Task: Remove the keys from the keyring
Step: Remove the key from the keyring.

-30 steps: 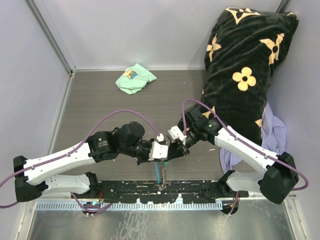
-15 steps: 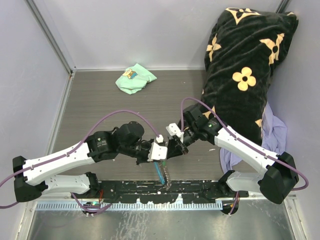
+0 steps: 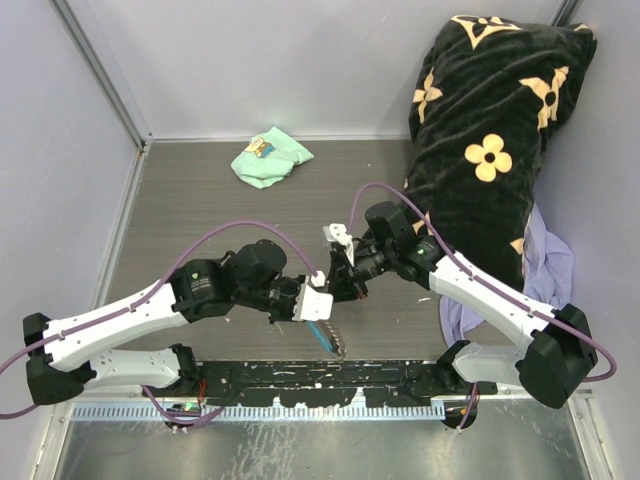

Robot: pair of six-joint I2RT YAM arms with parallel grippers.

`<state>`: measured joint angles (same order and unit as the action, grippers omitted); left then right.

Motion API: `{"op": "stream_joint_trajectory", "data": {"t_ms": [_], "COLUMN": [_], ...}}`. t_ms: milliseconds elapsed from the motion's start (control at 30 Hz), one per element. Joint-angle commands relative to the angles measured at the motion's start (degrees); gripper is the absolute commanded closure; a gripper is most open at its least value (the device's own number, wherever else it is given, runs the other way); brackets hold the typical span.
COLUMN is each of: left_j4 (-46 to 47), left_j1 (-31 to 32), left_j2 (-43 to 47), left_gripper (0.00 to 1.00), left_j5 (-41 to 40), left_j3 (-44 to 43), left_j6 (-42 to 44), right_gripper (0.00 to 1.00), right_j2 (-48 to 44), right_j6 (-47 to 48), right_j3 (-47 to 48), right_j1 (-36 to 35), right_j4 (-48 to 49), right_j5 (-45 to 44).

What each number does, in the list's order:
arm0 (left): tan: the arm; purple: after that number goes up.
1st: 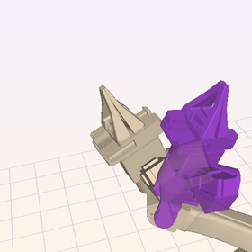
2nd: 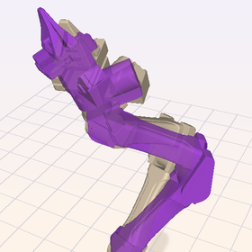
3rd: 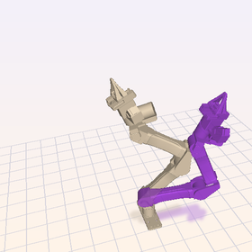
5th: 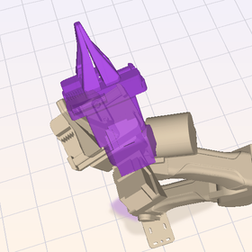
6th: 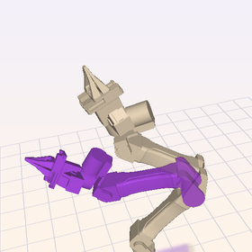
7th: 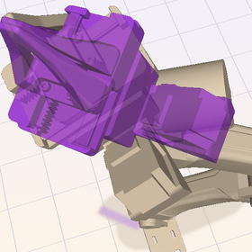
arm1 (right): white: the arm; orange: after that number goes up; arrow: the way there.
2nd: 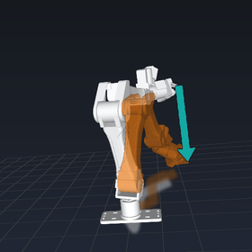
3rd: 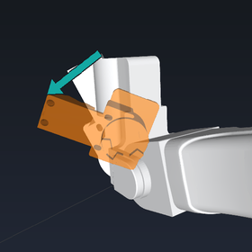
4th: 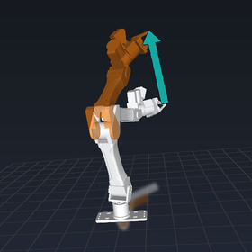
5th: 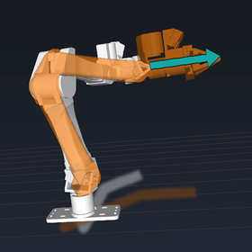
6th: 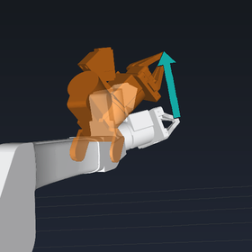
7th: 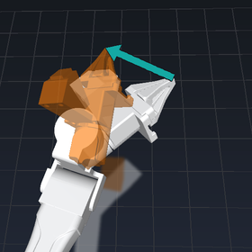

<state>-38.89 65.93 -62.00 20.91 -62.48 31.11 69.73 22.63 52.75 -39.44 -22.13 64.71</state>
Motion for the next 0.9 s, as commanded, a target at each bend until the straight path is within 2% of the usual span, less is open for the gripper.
{"op": "stream_joint_trajectory", "data": {"t_ms": [0, 167, 267, 367, 467, 533, 600, 700, 800, 867], "left_j4": [2.6, 2.8, 3.2, 3.7, 3.5, 3.4, 3.3, 3.3, 3.4, 3.4], "left_j1": [0.2, 0.2, 0.1, -0.5, -1.0, -1.3, -1.6, -1.8, -1.9, -2.1], "left_j2": [1.9, 2.5, 3.4, 4.3, 4.7, 5.0, 5.3, 5.9, 6.7, 7.1], "left_gripper": [1.0, 1.0, 1.0, 1.0, 1.0, 1.0, 1.0, 1.0, 1.0, 1.0], "left_j5": [2.0, 0.9, 0.0, -0.1, -0.3, -0.3, -0.5, -0.2, -0.1, -0.3], "left_j3": [-1.3, -0.3, 0.9, 2.3, 3.2, 3.4, 3.5, 3.4, 3.5, 3.7], "left_j6": [0.9, 1.9, 2.5, 2.6, 2.9, 3.0, 3.2, 3.3, 3.4, 3.7], "right_gripper": [0.84, 0.64, 0.56, 0.52, 0.49, 0.48, 0.49, 0.52, 0.56, 0.68], "right_j2": [-1.4, -0.8, -1.0, -1.1, -1.1, -1.2, -1.5, -1.2, -1.1, -1.5], "right_j6": [-12.1, -16.2, -16.1, -15.5, -16.0, -15.5, -14.5, -7.9, 1.8, 6.2], "right_j3": [-0.7, -1.9, -1.8, -1.5, -0.9, -0.7, -0.8, 0.1, 0.9, 1.2], "right_j1": [1.4, 1.5, 1.4, 1.7, 2.8, 3.3, 3.4, 3.4, 3.3, 3.3], "right_j4": [10.9, 13.8, 13.7, 13.1, 13.0, 13.0, 12.6, 7.0, 0.3, -2.5], "right_j5": [-8.7, -15.5, -16.5, -13.2, -3.2, 6.2, 10.0, 2.8, -0.1, -1.5]}}
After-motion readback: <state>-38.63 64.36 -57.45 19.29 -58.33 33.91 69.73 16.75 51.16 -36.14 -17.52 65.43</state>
